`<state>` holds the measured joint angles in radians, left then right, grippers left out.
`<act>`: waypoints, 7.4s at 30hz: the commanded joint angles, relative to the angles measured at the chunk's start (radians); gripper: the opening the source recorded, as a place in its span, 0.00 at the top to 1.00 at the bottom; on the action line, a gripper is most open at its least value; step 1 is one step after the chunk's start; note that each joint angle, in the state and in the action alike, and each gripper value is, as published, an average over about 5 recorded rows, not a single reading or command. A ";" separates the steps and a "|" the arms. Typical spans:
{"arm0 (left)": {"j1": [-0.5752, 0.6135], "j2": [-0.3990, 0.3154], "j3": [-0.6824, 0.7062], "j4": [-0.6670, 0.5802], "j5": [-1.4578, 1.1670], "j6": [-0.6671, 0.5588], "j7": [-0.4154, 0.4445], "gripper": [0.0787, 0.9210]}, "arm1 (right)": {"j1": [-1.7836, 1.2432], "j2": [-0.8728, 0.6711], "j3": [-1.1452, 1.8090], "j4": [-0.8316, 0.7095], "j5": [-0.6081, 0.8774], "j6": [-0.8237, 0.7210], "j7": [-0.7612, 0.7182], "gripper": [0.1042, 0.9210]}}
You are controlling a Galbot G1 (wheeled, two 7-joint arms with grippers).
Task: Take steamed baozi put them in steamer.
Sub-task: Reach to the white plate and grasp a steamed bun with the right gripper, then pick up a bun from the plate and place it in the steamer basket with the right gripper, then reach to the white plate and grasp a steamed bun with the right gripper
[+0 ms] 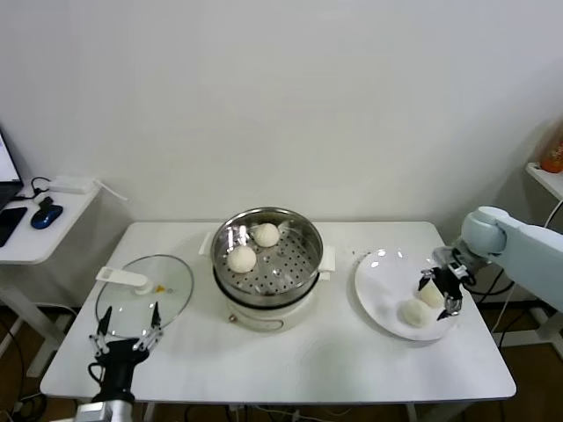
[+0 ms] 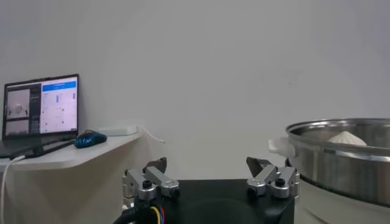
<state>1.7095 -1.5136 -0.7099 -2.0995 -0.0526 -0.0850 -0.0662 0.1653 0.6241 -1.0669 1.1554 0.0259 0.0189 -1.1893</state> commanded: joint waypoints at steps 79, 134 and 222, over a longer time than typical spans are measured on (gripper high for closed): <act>-0.033 -0.003 0.014 0.026 0.027 0.025 0.007 0.12 | 0.635 0.232 -0.133 0.457 -0.089 0.336 -0.060 0.30; -0.020 0.007 0.007 0.055 0.029 0.035 -0.001 0.12 | 0.167 0.689 0.003 0.209 -0.489 0.506 -0.047 0.30; -0.045 0.019 0.031 0.047 0.043 0.041 0.001 0.12 | -0.206 0.032 0.306 -0.192 -0.250 0.005 0.074 0.12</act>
<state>1.6640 -1.4946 -0.6785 -2.0570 -0.0118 -0.0448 -0.0643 0.1331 0.6188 -0.9270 1.0689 -0.0829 0.0093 -1.1098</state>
